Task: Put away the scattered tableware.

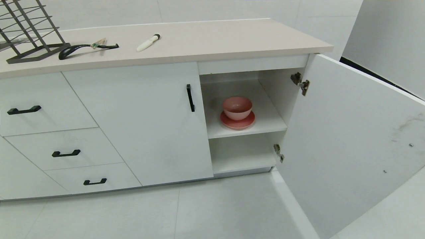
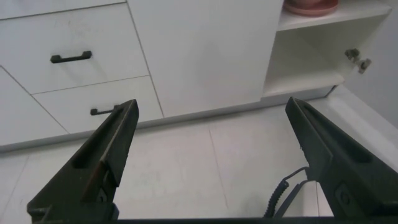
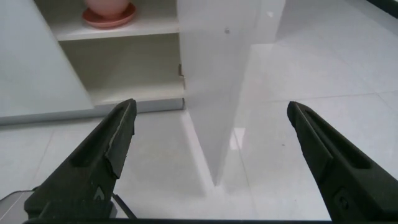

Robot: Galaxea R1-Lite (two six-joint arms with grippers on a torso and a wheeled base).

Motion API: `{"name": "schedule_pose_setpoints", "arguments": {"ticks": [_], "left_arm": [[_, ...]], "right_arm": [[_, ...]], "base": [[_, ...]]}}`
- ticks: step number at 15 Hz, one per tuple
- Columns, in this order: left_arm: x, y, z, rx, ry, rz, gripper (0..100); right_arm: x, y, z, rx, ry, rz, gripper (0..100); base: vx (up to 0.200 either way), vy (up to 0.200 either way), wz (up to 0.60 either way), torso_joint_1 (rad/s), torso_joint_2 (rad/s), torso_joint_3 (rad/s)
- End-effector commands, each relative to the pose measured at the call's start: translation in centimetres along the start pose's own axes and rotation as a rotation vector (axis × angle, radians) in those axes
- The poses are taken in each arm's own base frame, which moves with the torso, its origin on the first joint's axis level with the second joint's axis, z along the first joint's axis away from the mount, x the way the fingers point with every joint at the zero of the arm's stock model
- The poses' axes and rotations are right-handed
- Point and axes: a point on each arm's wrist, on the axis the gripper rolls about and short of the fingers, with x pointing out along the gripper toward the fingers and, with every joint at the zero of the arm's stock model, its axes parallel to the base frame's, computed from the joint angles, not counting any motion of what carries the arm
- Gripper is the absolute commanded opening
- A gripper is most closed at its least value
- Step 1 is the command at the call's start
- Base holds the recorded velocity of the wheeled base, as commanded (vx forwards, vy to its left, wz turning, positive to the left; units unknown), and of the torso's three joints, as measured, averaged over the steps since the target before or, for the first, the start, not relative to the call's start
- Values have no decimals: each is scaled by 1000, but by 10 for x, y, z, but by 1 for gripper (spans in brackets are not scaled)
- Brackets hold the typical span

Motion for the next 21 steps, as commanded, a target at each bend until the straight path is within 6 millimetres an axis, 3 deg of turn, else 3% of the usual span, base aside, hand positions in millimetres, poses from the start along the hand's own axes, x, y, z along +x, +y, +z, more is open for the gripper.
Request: {"name": "schedule_pose_setpoints", "arguments": {"ticks": [1, 6, 7, 10, 17, 21], "left_arm": [[0, 0, 0, 0, 1, 0, 100], [0, 0, 0, 0, 1, 1, 100], [0, 0, 0, 0, 1, 1, 100], [0, 0, 0, -3, 1, 1, 100], [0, 0, 0, -3, 1, 1, 100], [0, 0, 0, -5, 2, 1, 100]], "right_arm": [[0, 0, 0, -1, 4, 0, 100], [0, 0, 0, 2, 4, 0, 100], [0, 0, 0, 2, 4, 0, 0], [0, 0, 0, 4, 4, 0, 0], [0, 0, 1, 7, -4, -5, 0], [-2, 0, 21, -10, -203, -7, 0]], "base": [[0, -200, 0, 2, 2, -2], [-80, -160, 0, 0, 2, 3], [-200, 0, 0, 2, 7, 2], [-200, -133, 0, 7, 5, -1], [0, 0, 0, 0, 0, 0], [-100, 0, 0, 5, 1, 0]]}}
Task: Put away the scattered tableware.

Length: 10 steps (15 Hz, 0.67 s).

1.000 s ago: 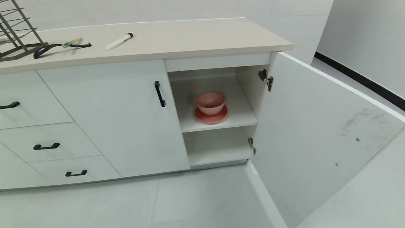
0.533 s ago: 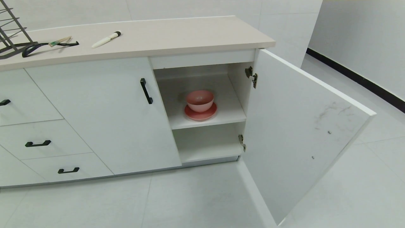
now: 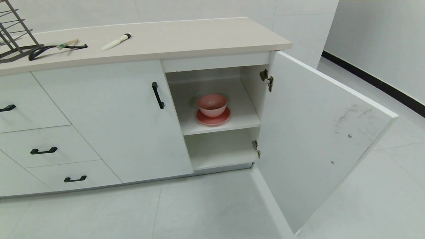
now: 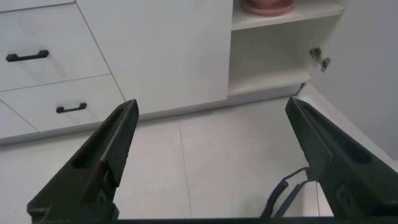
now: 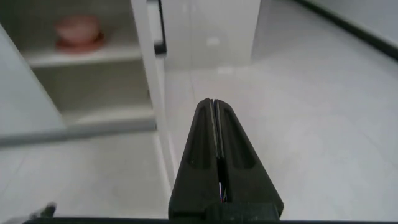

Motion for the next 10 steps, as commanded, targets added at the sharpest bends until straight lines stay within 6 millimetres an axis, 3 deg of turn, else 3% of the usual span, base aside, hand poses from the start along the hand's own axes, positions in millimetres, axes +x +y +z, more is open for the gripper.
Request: {"name": "schedule_pose_setpoints", "arguments": {"ticks": [1, 3, 4, 6, 8, 9, 10], "left_arm": [[0, 0, 0, 0, 2, -1, 100], [0, 0, 0, 0, 2, 1, 100], [0, 0, 0, -1, 2, 2, 100], [0, 0, 0, -14, 1, 2, 100], [0, 0, 0, -14, 1, 2, 100], [0, 0, 0, -12, 1, 2, 100], [0, 0, 0, -12, 1, 2, 100]], "right_arm": [[1, 0, 4, -7, -9, 8, 0], [6, 0, 11, -6, 27, 26, 0], [22, 1, 39, -13, 76, 79, 0], [51, 1, 65, -27, 127, 145, 0], [79, 4, 72, -31, 147, 195, 0], [96, 6, 72, -47, 157, 210, 0], [96, 6, 72, -47, 157, 210, 0]], "base": [[-200, 0, 0, 2, 2, 12], [-100, 0, 0, 1, -1, 4], [0, 0, 0, 0, 0, 0], [0, 0, 0, 0, 0, 0], [0, 0, 0, 0, 0, 0], [0, -200, 0, 2, 2, -2], [0, -200, 0, 7, -2, -2]]}}
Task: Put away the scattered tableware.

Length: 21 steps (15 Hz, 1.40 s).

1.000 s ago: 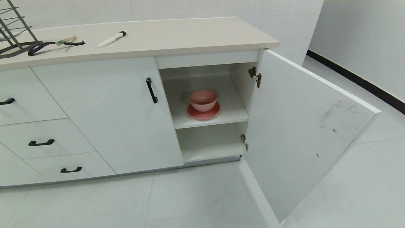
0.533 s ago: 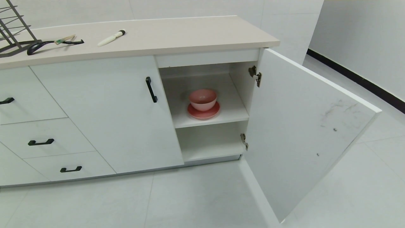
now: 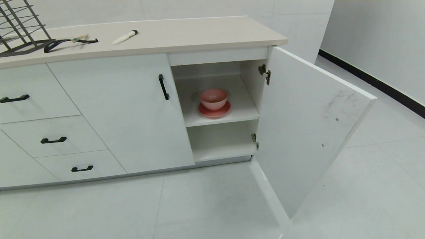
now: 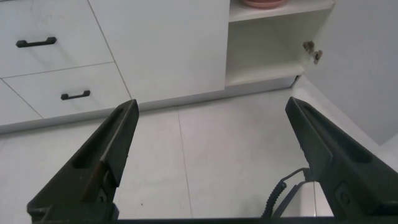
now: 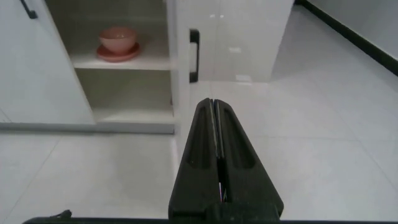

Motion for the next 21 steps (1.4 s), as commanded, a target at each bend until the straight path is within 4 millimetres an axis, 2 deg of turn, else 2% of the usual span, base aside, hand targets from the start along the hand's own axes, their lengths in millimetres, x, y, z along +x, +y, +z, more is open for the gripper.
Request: {"name": "schedule_pose_setpoints", "arguments": {"ticks": [1, 3, 5, 9, 11, 13, 18, 21], "left_arm": [[0, 0, 0, 1, 1, 0, 100], [0, 0, 0, -4, 1, 0, 100], [0, 0, 0, -4, 1, 0, 100], [0, 0, 0, -4, 1, 0, 100], [0, 0, 0, -4, 1, 0, 100], [0, 0, 0, -4, 2, 0, 100], [0, 0, 0, -5, 2, 2, 100], [0, 0, 0, -7, 2, 2, 100]], "right_arm": [[65, -2, 2, -7, 125, 82, 0], [82, -3, -7, -12, 140, 98, 0], [103, -3, -16, -29, 142, 130, 0], [122, -5, -11, -29, 136, 126, 0], [150, -8, -6, -32, 109, 133, 0], [166, -13, -16, -29, 131, 152, 0], [191, -22, -35, -24, 138, 177, 0], [200, -22, -31, -52, 90, 217, 0]], "base": [[0, -200, 0, 2, 2, 7], [0, -200, 0, 0, -2, 5], [0, 0, 0, 0, 0, 0], [0, 0, 0, 0, 0, 0], [0, 0, 0, 0, 0, 0], [0, 0, 0, 0, 0, 0], [0, 0, 0, 0, 0, 0], [0, 0, 0, 0, 0, 0]]}}
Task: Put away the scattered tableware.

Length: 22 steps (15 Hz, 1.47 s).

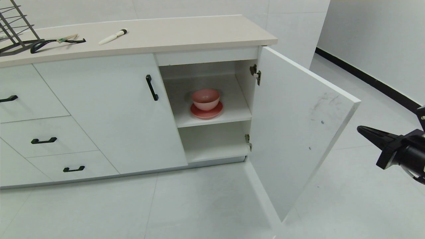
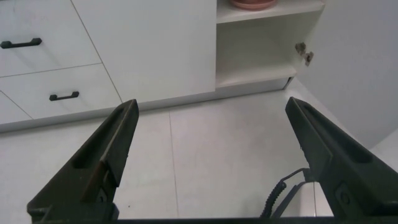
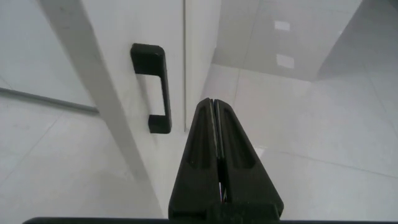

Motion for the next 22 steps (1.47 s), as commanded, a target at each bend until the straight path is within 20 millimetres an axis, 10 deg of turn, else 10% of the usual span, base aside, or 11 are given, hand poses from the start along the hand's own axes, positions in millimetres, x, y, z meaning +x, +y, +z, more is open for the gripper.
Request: {"name": "schedule_pose_setpoints", "arguments": {"ticks": [1, 8, 22], "left_arm": [[0, 0, 0, 0, 1, 0, 100], [0, 0, 0, -14, 1, 0, 100], [0, 0, 0, -15, 1, 0, 100]], "right_arm": [[12, -4, -1, -10, -11, 13, 0], [48, -17, 13, -111, -185, 110, 0], [54, 27, 13, -143, -218, 322, 0]], "base": [[0, 0, 0, 0, 0, 0], [0, 0, 0, 0, 0, 0], [0, 0, 0, 0, 0, 0]]}}
